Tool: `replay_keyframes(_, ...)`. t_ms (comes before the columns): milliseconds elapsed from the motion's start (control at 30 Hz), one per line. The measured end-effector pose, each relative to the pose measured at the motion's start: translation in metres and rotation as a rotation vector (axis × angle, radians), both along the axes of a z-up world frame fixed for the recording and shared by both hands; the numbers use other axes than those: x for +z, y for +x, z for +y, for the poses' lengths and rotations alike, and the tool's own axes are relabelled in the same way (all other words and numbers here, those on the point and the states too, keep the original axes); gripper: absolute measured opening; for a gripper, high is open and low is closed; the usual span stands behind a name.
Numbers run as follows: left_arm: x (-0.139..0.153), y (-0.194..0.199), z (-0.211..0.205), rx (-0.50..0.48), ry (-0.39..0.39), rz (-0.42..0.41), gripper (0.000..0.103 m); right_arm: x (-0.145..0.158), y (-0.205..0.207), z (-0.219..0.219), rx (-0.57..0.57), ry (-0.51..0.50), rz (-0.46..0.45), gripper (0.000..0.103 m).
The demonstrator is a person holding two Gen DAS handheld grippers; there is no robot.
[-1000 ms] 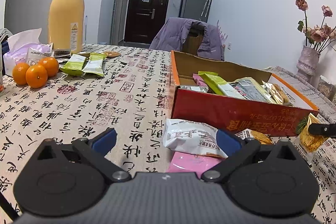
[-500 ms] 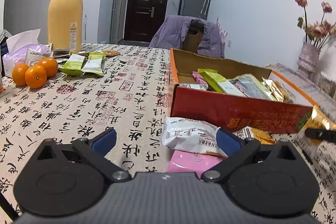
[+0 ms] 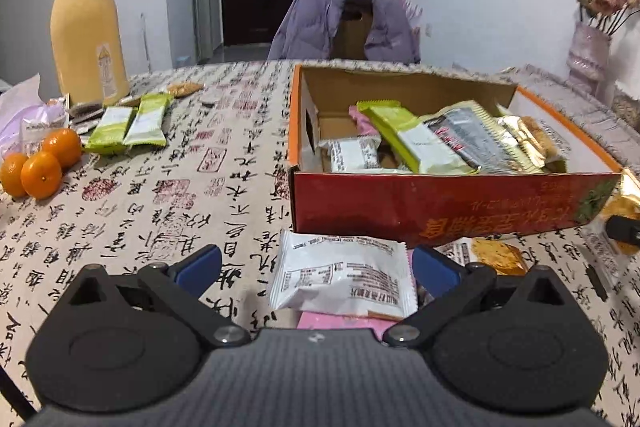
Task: Organize snacks
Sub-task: 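Grasp a silver-and-orange bar with the right gripper while the left gripper grasps a white printed packet, then carry the silver bar and white packet over the box with both grippers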
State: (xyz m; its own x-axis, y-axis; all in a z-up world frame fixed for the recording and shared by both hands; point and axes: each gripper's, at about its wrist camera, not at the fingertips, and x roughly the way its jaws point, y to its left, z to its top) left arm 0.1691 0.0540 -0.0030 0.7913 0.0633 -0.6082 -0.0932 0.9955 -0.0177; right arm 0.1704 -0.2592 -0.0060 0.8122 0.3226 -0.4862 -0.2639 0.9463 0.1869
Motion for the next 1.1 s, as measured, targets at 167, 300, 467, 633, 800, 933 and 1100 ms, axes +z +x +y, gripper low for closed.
replay_keyframes(167,-0.007,0.012,-0.002,0.008,-0.016,0.043,0.103,-0.001,0.001,-0.002,0.001,0.007,0.003,0.011)
replay_keyframes(300,-0.012,0.017,-0.004,0.009,-0.026,0.057,0.103,-0.002,0.001,-0.002,0.003,0.013,0.006,0.011)
replay_keyframes(467,-0.011,0.014,-0.008,-0.007,-0.029,0.043,0.089,-0.003,0.001,-0.002,0.006,0.02,0.01,0.011)
replay_keyframes(633,-0.01,0.009,-0.012,-0.024,-0.033,0.03,0.077,-0.003,0.0,-0.004,0.008,0.025,0.01,0.011)
replay_keyframes(800,-0.009,0.003,-0.012,-0.017,-0.026,0.014,0.072,-0.002,-0.002,-0.005,0.012,0.028,0.007,0.011)
replay_keyframes(933,-0.008,-0.004,-0.01,-0.007,-0.025,0.001,0.069,-0.001,-0.004,-0.005,0.014,0.029,0.004,0.011)
replay_keyframes(1100,-0.003,-0.014,-0.005,0.005,-0.038,-0.023,0.069,0.0,-0.005,-0.004,0.021,0.03,0.0,0.011)
